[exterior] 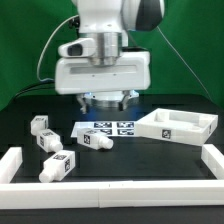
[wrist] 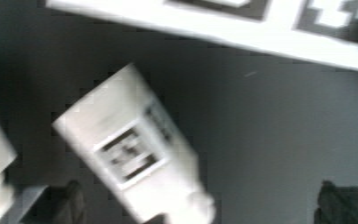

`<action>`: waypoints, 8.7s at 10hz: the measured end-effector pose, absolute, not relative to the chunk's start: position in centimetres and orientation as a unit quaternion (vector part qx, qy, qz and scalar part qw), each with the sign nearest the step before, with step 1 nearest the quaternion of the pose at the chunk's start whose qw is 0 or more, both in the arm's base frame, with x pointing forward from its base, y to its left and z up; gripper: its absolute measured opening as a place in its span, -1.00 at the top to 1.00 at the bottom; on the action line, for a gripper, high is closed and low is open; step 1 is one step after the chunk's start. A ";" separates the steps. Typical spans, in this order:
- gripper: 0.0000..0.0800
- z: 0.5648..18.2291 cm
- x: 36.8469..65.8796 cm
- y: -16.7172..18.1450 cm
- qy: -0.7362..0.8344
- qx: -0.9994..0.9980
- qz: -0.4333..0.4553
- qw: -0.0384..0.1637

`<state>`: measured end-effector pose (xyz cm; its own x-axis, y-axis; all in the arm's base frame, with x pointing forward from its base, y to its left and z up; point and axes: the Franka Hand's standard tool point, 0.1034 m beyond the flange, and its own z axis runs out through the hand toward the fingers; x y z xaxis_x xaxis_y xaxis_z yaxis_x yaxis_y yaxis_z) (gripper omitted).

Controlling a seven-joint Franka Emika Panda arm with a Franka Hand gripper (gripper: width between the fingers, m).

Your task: Assemble one leg

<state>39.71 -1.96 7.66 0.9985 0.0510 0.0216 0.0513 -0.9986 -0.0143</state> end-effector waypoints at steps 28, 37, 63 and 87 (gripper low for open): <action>0.74 0.7 33.5 9.5 0.227 -0.973 0.027 0.016; 0.86 7.6 43.6 1.3 0.102 -0.994 0.019 0.035; 0.86 3.2 59.8 -2.4 0.039 -0.996 0.079 0.002; -0.62 7.6 44.9 -2.5 -0.280 -0.960 0.023 0.014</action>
Offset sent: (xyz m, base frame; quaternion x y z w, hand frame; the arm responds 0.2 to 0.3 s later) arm 0.0000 0.0000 0.0000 0.0000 0.0000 0.0000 1.0000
